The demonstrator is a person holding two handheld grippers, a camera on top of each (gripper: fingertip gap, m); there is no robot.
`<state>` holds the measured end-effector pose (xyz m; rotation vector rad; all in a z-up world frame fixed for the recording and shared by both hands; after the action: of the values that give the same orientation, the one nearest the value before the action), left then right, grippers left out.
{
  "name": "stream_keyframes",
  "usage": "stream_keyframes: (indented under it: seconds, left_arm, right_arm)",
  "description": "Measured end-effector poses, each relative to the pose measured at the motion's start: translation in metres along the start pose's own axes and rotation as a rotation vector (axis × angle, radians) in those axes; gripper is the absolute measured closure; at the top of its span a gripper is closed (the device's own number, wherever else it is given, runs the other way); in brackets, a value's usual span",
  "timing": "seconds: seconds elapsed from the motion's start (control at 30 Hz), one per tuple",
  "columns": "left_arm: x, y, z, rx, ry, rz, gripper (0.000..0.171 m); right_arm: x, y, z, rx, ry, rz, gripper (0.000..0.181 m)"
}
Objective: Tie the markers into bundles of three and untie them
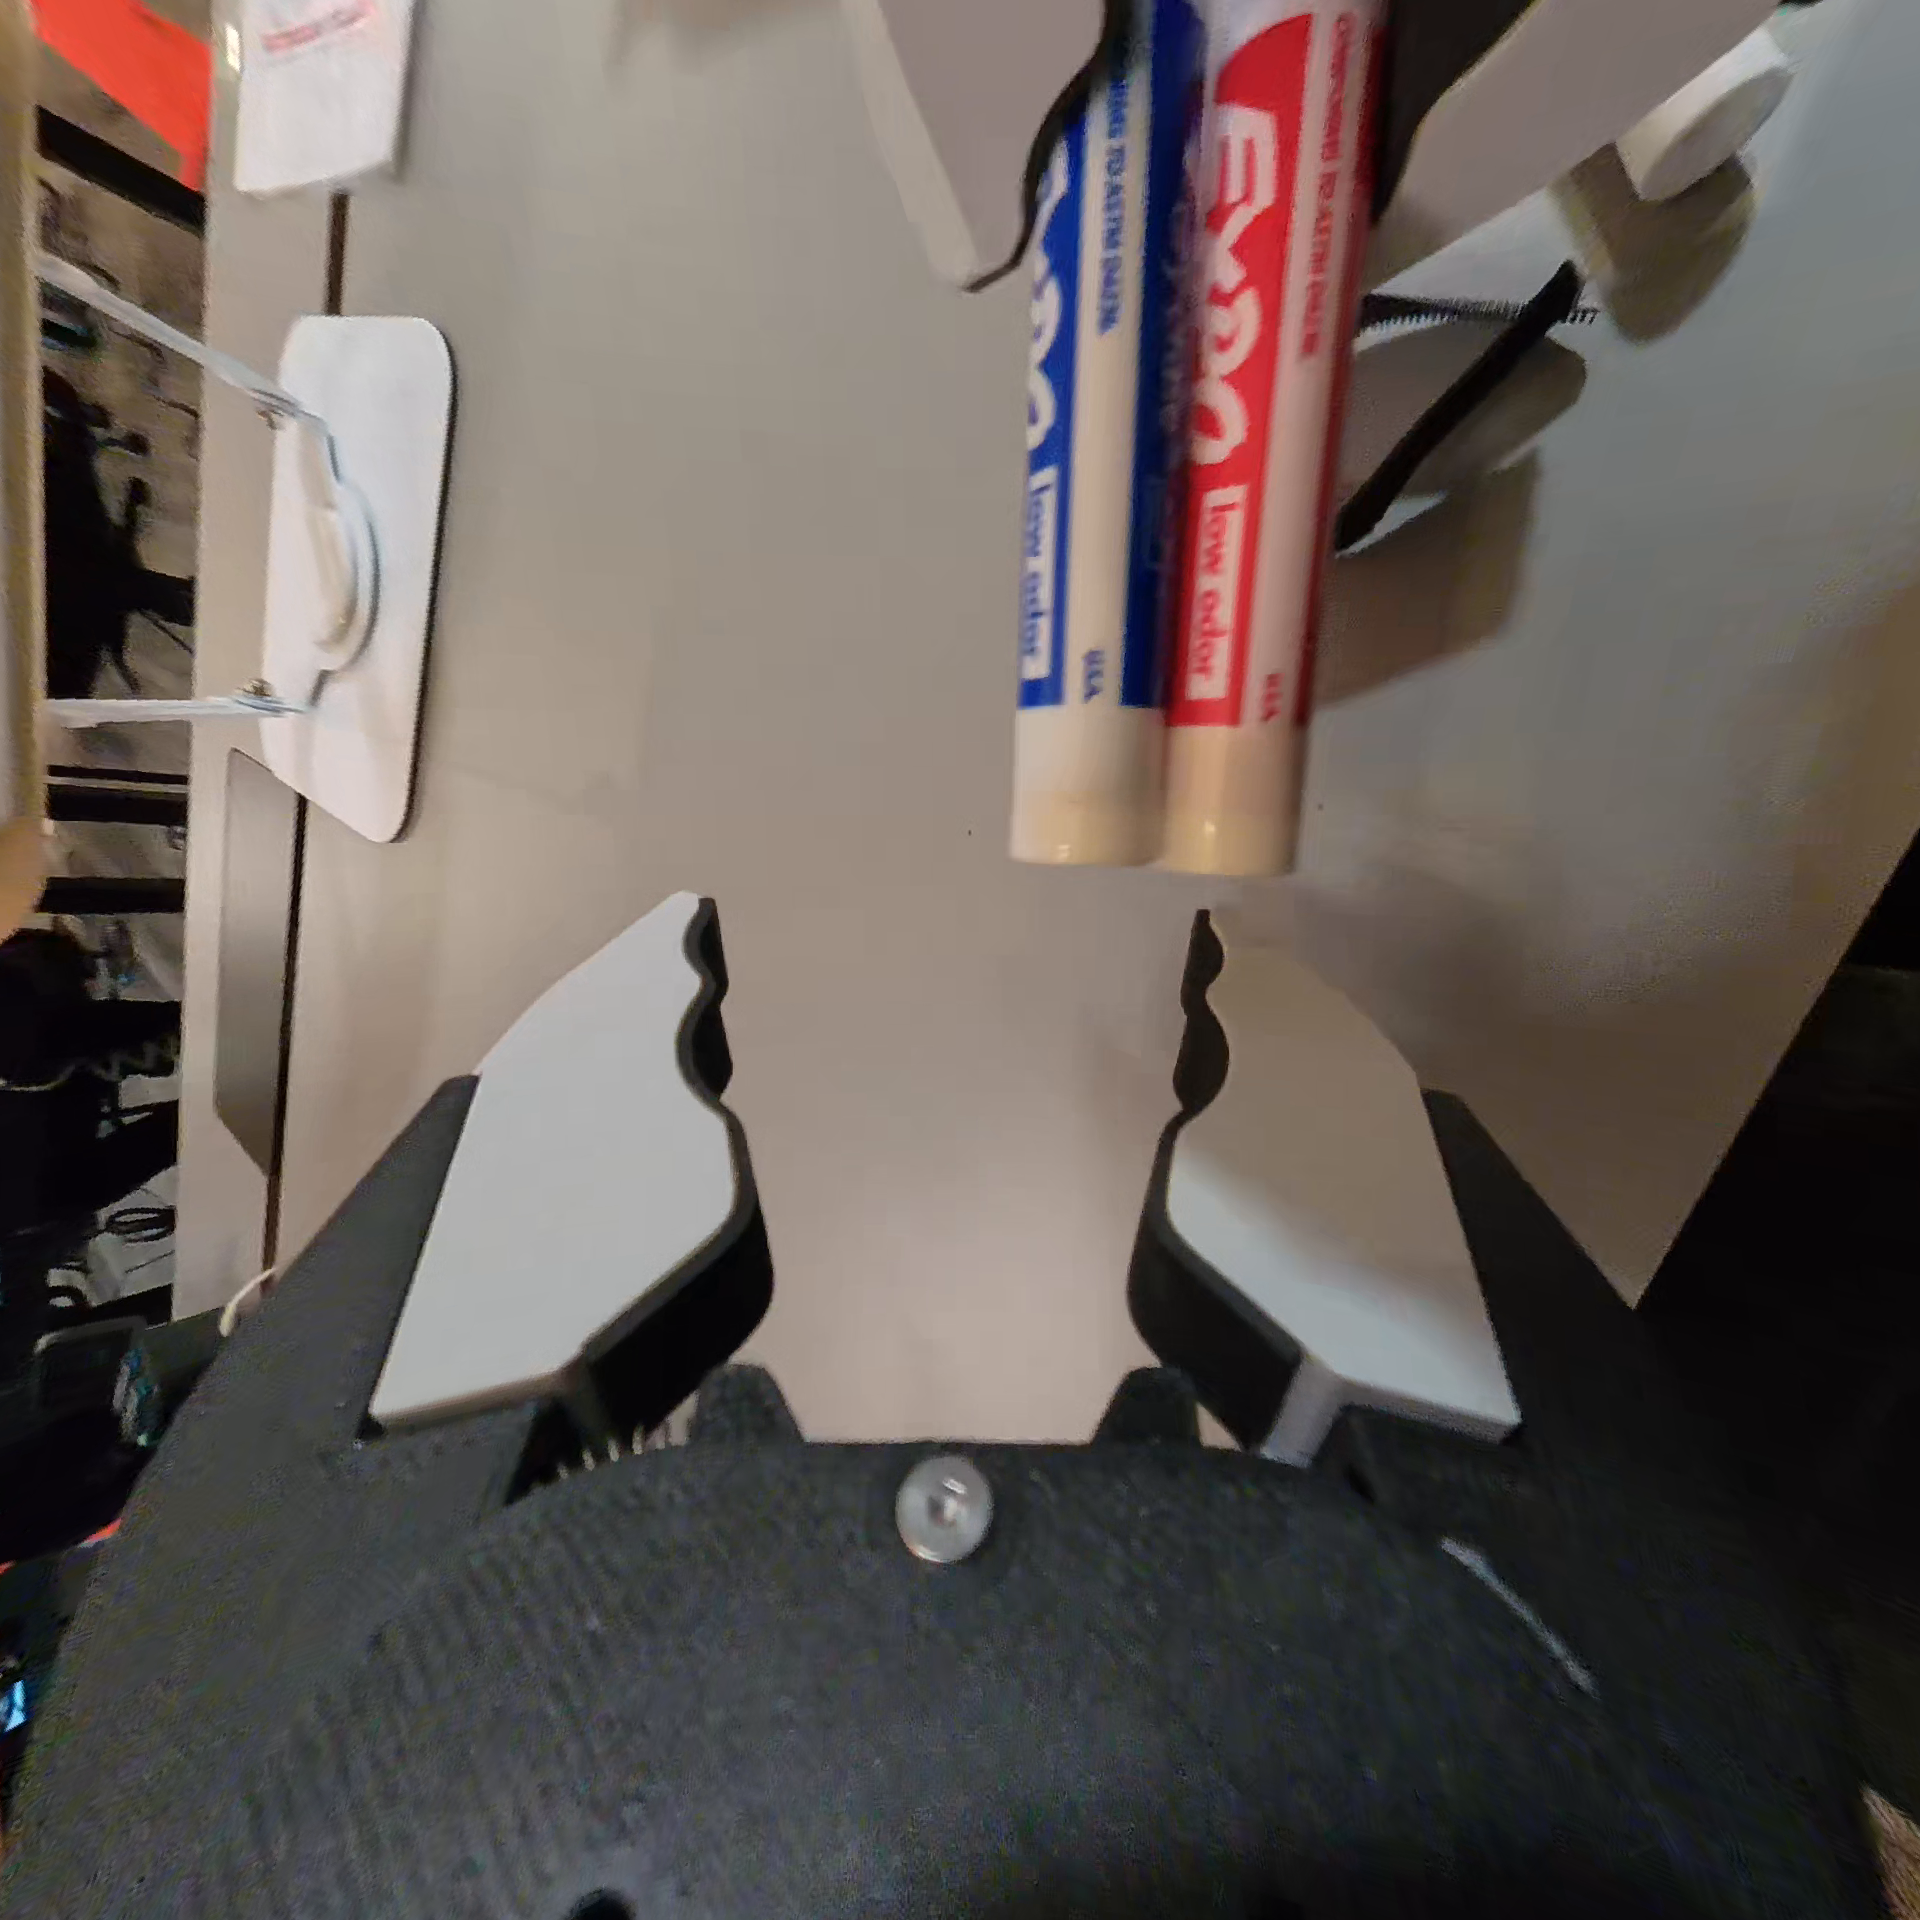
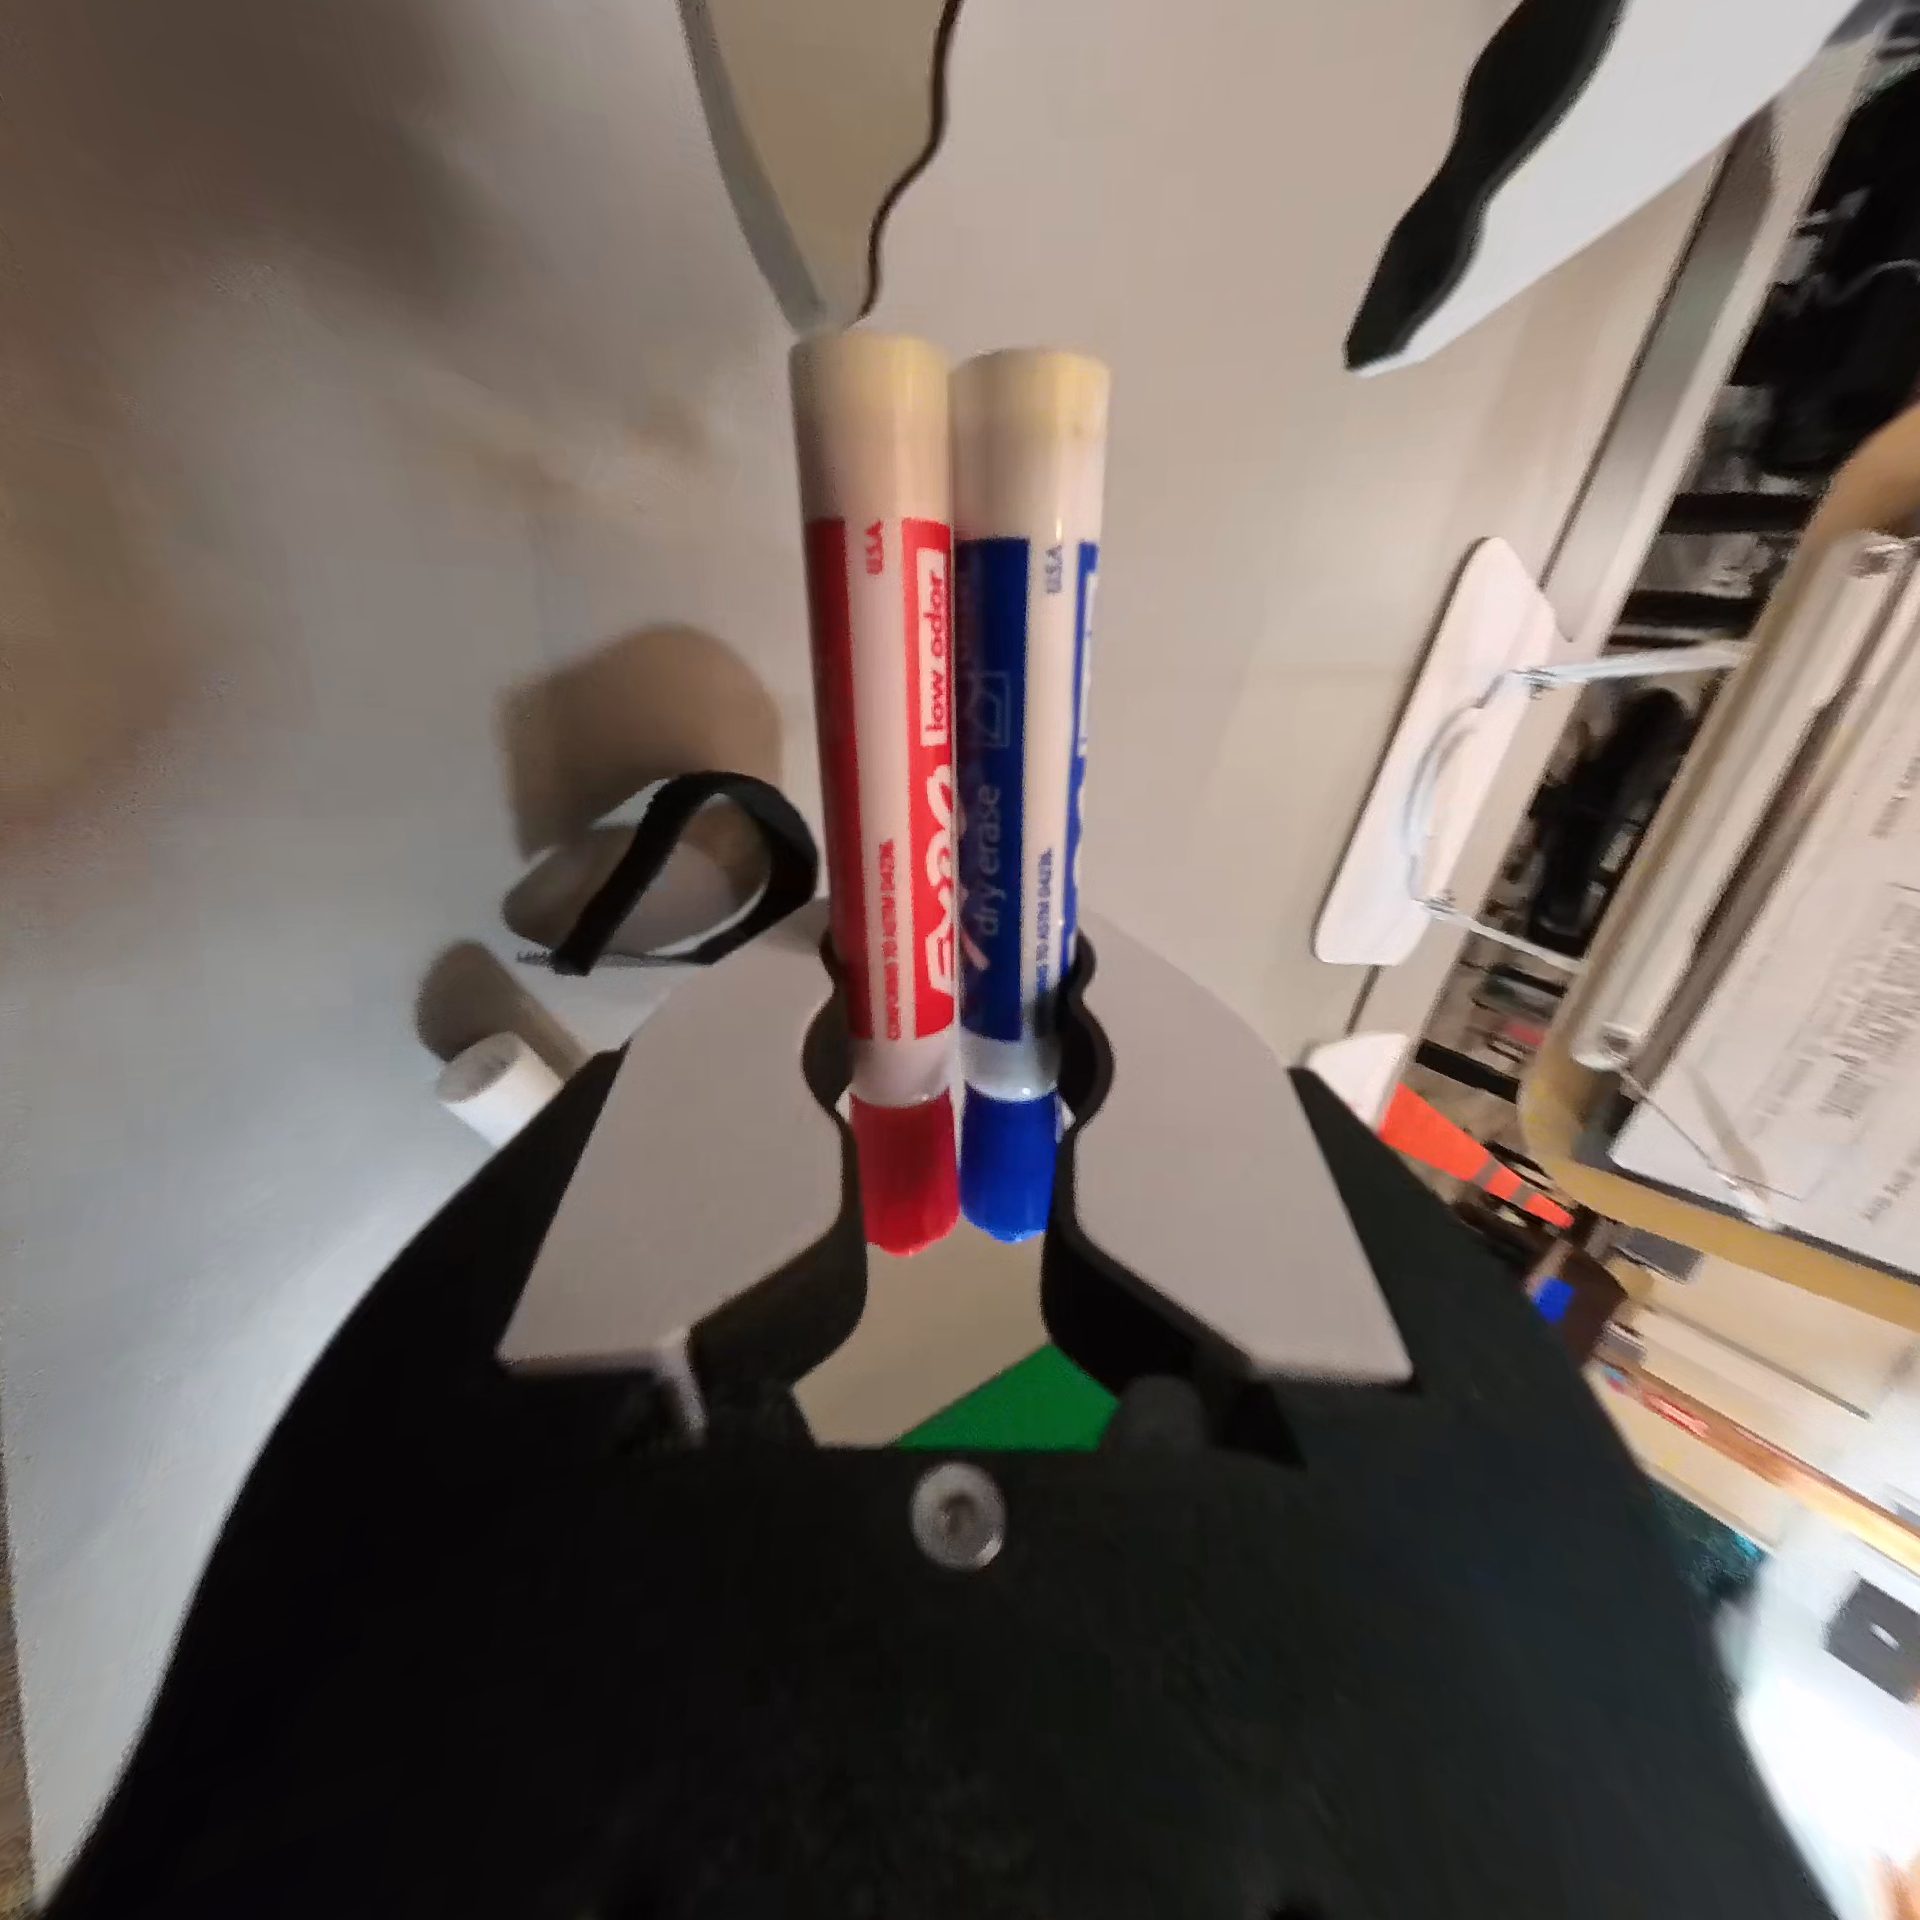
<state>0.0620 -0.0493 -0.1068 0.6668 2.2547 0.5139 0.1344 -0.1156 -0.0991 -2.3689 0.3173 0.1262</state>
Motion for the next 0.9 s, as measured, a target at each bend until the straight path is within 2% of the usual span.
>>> stream_keyframes:
  seconds: [0.13,0.3,0.4,0.5,0.67,0.9]
  left_arm:
    - [-0.011,0.002,-0.003,-0.09,-0.079,-0.021,0.09]
    - [-0.012,0.003,-0.006,-0.071,-0.111,-0.126,0.089]
    - [-0.011,0.005,-0.007,-0.039,-0.122,-0.168,0.089]
    - [-0.015,0.005,-0.009,-0.001,-0.16,-0.239,0.088]
    - [-0.026,0.01,-0.013,0.086,-0.27,-0.456,0.088]
    - [-0.057,0.04,-0.029,0.195,-0.595,-0.847,0.087]
  right_arm:
    - [-0.001,-0.012,-0.007,0.151,0.064,-0.054,0.144]
    - [-0.004,-0.013,-0.016,0.194,0.038,-0.048,0.144]
    - [-0.002,-0.016,-0.02,0.181,-0.001,0.02,0.144]
    - [0.0,-0.018,-0.021,0.133,-0.085,0.164,0.144]
    - [0.007,-0.017,-0.012,0.039,-0.236,0.461,0.144]
    - [-0.007,-0.026,-0.012,-0.085,-0.556,0.937,0.144]
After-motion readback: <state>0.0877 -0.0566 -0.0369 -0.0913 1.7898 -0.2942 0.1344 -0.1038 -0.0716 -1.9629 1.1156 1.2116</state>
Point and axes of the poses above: each gripper's, where its closed fingertips meet, z out along the fingers, x out of its underside, y = z × x across the jaws, the point moved 2 cm from there along -z, back along the fingers, and after that the axes turned 10 degrees about -y, right-handed, at the moved point
